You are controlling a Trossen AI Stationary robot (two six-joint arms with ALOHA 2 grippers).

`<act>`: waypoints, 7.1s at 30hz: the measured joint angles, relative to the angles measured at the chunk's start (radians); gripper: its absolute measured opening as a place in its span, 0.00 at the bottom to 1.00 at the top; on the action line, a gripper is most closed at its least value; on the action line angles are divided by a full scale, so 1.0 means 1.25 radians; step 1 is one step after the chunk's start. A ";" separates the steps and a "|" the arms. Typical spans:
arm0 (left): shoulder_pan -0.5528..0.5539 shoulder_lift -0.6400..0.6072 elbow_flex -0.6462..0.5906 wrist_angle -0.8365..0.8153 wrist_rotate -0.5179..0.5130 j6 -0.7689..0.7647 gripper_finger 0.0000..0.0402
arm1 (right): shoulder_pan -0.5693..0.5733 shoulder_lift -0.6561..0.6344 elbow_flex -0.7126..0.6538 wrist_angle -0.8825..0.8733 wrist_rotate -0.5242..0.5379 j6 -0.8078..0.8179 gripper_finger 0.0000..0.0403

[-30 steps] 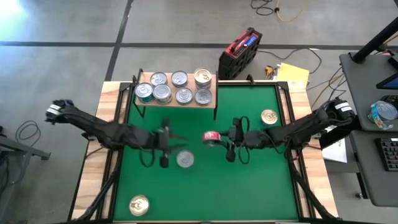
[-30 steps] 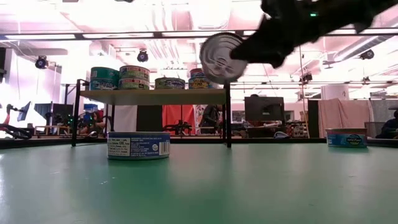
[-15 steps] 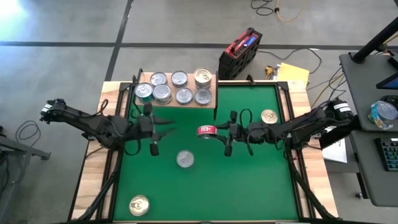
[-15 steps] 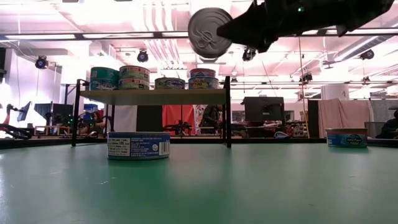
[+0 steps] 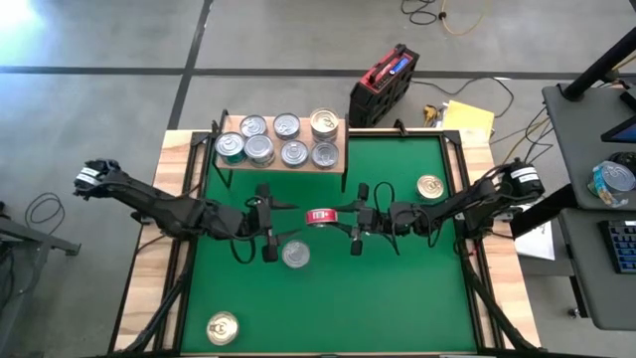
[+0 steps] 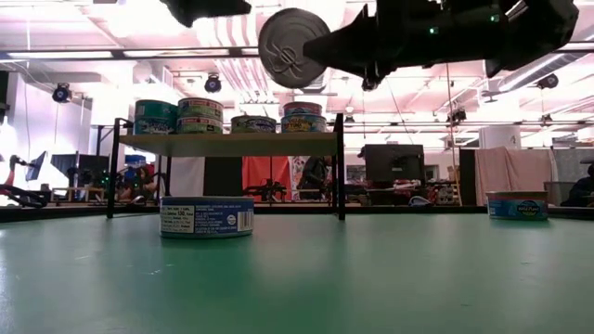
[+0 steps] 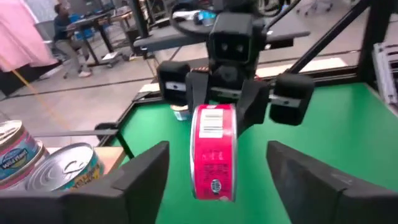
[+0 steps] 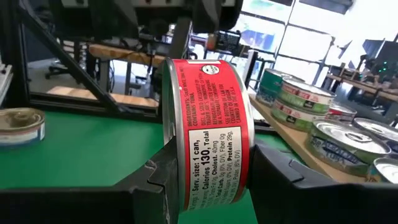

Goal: Stack canned seafood by type on shelf
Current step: Stack the red tuna can on top of the red tuna can on the shelf

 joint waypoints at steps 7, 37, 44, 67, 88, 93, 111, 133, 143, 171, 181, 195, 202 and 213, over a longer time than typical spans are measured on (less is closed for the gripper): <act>0.055 0.009 0.000 -0.019 0.035 0.015 0.71 | -0.001 0.007 0.038 -0.001 0.000 -0.029 0.32; 0.171 0.000 0.000 -0.032 0.311 0.061 0.31 | -0.003 0.026 0.085 -0.034 0.005 -0.011 0.32; 0.178 -0.017 -0.001 -0.030 0.290 0.049 0.31 | -0.004 0.026 0.088 -0.018 0.001 -0.009 0.41; 0.588 -0.276 0.059 -0.310 0.478 -0.047 0.31 | -0.008 -0.051 0.086 -0.078 0.112 0.010 0.71; 0.927 -0.029 0.398 -0.655 0.731 0.125 0.31 | -0.013 -0.070 0.086 -0.187 0.144 0.030 0.62; 1.023 0.001 0.393 -0.652 0.839 0.130 0.31 | -0.061 -0.154 0.086 -0.285 0.162 0.037 0.61; 1.161 0.127 0.405 -0.544 0.962 -0.025 0.31 | -0.489 -0.325 0.094 -0.474 -0.108 0.132 0.46; 1.266 0.116 0.468 -0.682 1.059 -0.267 0.31 | -0.682 -0.315 0.445 -0.858 -0.273 0.525 0.31; 1.268 0.168 0.460 -0.754 1.084 -0.230 0.31 | -0.682 -0.309 0.443 -0.865 -0.266 0.471 0.31; 1.264 0.167 0.459 -0.808 0.924 -0.417 0.31 | -0.682 -0.290 0.413 -0.899 -0.384 0.462 0.22; 1.245 0.181 0.459 -0.801 0.934 -0.421 0.31 | -0.682 -0.290 0.413 -0.898 -0.384 0.462 0.21; 1.233 0.200 0.459 -0.801 0.920 -0.415 0.31 | -0.694 -0.301 0.413 -0.894 -0.384 0.475 0.25; 1.233 0.201 0.459 -0.801 0.920 -0.416 0.31 | -0.694 -0.301 0.413 -0.893 -0.384 0.476 0.21; 1.226 0.201 0.459 -0.801 0.925 -0.417 0.31 | -0.694 -0.301 0.413 -0.893 -0.384 0.476 0.20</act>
